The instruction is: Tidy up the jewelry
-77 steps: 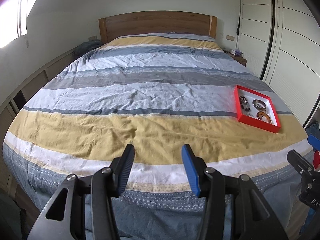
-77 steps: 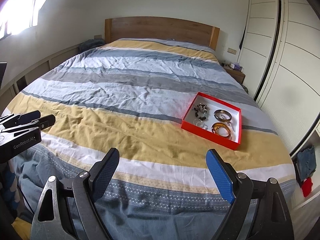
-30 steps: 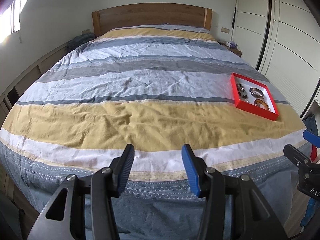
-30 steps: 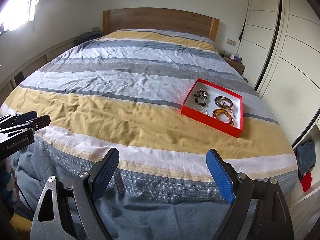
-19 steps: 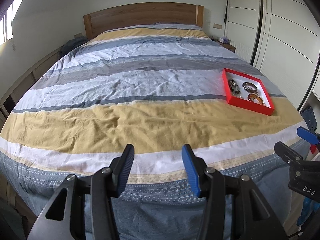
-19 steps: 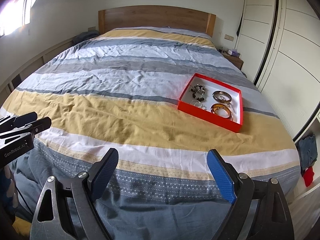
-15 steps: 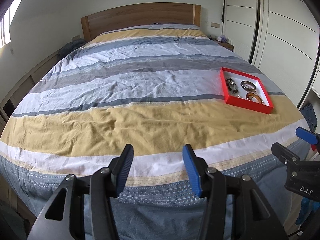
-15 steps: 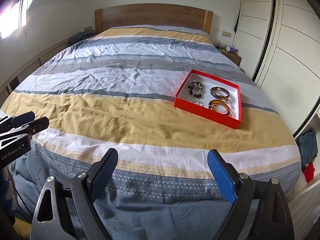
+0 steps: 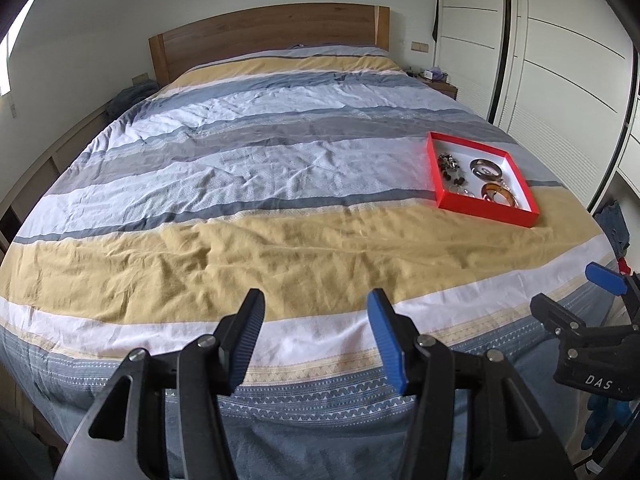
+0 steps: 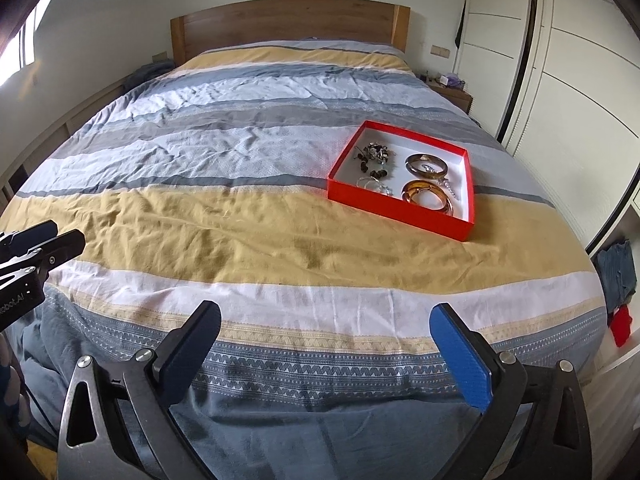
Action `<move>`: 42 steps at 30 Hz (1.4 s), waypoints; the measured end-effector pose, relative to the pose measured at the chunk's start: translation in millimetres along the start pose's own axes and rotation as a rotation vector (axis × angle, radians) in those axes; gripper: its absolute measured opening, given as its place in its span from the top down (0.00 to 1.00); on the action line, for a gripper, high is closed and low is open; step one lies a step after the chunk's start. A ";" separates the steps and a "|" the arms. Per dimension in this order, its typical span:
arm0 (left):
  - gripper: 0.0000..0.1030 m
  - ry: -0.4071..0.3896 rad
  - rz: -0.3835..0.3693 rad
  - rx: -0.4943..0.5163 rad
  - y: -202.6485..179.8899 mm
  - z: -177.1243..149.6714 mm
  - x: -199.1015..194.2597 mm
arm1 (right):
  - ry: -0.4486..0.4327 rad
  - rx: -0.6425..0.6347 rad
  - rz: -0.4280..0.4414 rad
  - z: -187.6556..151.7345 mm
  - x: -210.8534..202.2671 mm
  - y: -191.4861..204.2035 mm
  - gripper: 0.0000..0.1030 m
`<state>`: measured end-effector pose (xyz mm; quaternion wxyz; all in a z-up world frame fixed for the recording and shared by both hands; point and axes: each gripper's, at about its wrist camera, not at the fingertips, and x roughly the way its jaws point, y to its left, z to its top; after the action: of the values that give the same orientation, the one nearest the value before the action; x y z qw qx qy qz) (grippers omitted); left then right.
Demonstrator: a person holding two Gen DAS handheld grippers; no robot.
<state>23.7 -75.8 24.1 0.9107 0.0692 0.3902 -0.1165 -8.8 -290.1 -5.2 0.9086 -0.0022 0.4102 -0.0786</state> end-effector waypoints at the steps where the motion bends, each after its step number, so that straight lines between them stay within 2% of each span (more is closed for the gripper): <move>1: 0.50 0.002 0.000 0.001 -0.6 0.5 1.2 | 0.002 0.004 -0.002 -0.5 1.1 -1.7 0.00; 42: 0.50 0.028 -0.020 0.024 -5.5 -3.5 8.9 | 0.000 0.018 -0.028 -1.4 -0.6 -8.8 0.00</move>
<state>25.8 -81.7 15.1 0.9031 0.0780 0.4020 -0.1296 -11.6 -298.6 -5.1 0.9074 0.0003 0.4093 -0.0953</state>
